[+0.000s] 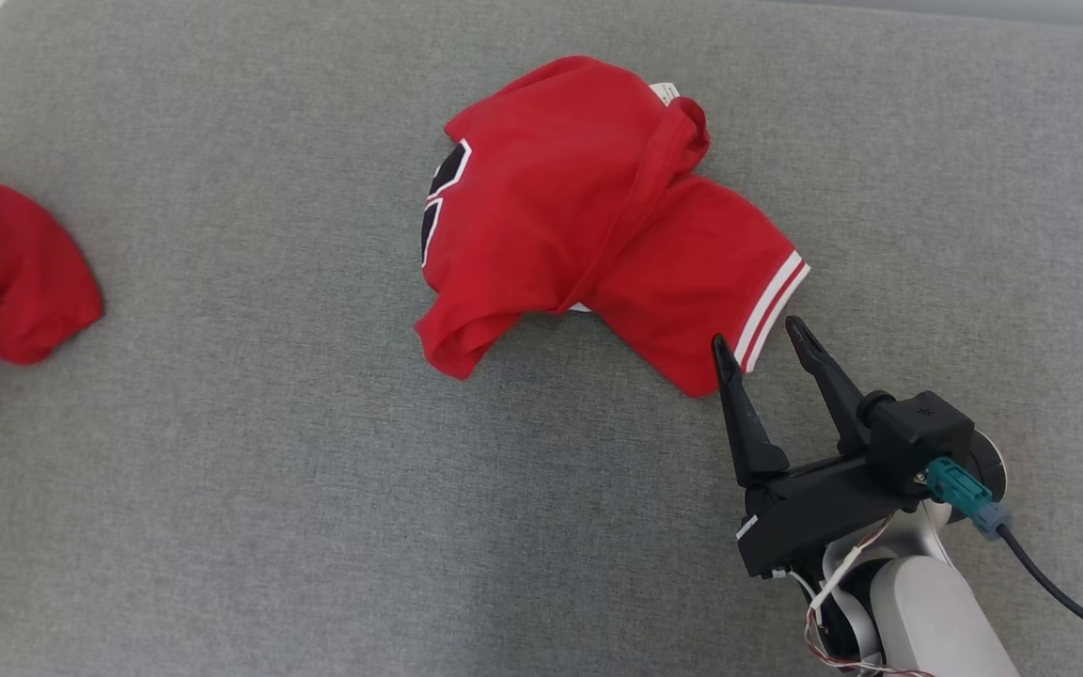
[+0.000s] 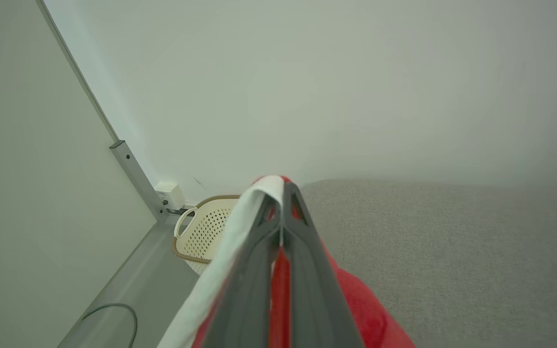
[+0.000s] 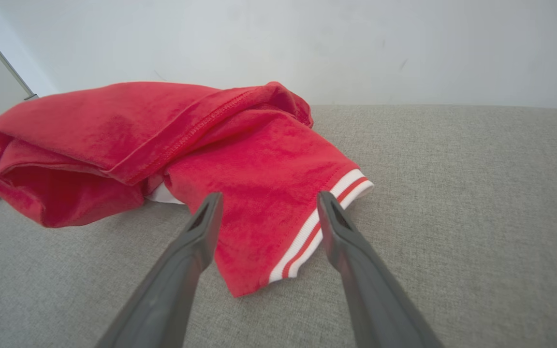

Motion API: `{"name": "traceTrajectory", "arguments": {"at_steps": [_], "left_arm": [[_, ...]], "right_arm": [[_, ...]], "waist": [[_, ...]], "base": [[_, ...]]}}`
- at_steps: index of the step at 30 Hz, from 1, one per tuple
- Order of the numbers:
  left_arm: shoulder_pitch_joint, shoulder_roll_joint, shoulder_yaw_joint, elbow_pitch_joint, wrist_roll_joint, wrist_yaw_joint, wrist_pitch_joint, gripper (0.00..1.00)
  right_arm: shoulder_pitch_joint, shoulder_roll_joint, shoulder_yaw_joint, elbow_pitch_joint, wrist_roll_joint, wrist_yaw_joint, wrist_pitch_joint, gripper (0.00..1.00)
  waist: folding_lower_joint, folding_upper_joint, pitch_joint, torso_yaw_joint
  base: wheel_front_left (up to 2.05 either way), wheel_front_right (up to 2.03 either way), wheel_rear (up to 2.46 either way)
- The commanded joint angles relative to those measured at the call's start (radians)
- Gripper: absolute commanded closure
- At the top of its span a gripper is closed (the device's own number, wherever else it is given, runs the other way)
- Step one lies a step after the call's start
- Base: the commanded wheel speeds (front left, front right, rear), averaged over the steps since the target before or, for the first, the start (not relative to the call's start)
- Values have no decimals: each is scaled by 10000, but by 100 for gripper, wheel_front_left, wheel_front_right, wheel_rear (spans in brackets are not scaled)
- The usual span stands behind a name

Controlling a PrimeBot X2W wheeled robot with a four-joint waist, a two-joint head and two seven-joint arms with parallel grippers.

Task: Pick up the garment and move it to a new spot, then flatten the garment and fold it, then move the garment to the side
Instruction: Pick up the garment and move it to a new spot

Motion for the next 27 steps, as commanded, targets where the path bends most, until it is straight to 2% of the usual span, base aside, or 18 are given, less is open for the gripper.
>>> {"name": "traceTrajectory", "arguments": {"at_steps": [1,7,8,9,10,11,19,24,27], "left_arm": [[214,-58,-72,199,-13,-16,-63,100],[459,-434,-444,1419,-179,-163,-225,100],[445,-470,-523,1577,-184,-192,-216,95],[397,-465,-582,1686,-177,-212,-249,72],[367,-465,-629,1770,-187,-226,-258,43],[345,-485,-666,1846,-210,-222,-282,0],[350,-464,-1066,1748,-64,-247,-383,0],[621,-408,-1249,1098,195,-239,-388,0],[891,-395,-1204,636,337,-82,-390,0]], "right_arm": [[-45,-50,37,-51,-42,4,34,0],[-135,-81,156,-101,2,4,99,0],[-146,-89,162,-103,19,4,109,0],[-150,-103,170,-100,35,4,110,0],[-147,-112,168,-102,50,4,110,0],[-133,-121,145,-94,67,4,99,0],[98,-59,19,190,218,4,-121,0],[261,-10,-8,466,417,4,-288,0],[383,13,-66,589,484,4,-362,0]], "waist": [[-1,-1,25,-62],[-1,-1,-53,-281],[-1,-1,-65,-310],[-1,-1,-85,-331],[-1,-1,-105,-343],[-1,-1,-146,-347],[-1,-1,-779,-252],[-1,-1,-1386,-181],[-1,-1,-1676,-157]], "base": [[0,0,0],[0,0,0],[0,0,0],[0,0,0],[0,0,0],[0,0,0],[0,0,0],[0,0,0],[0,0,0]]}}
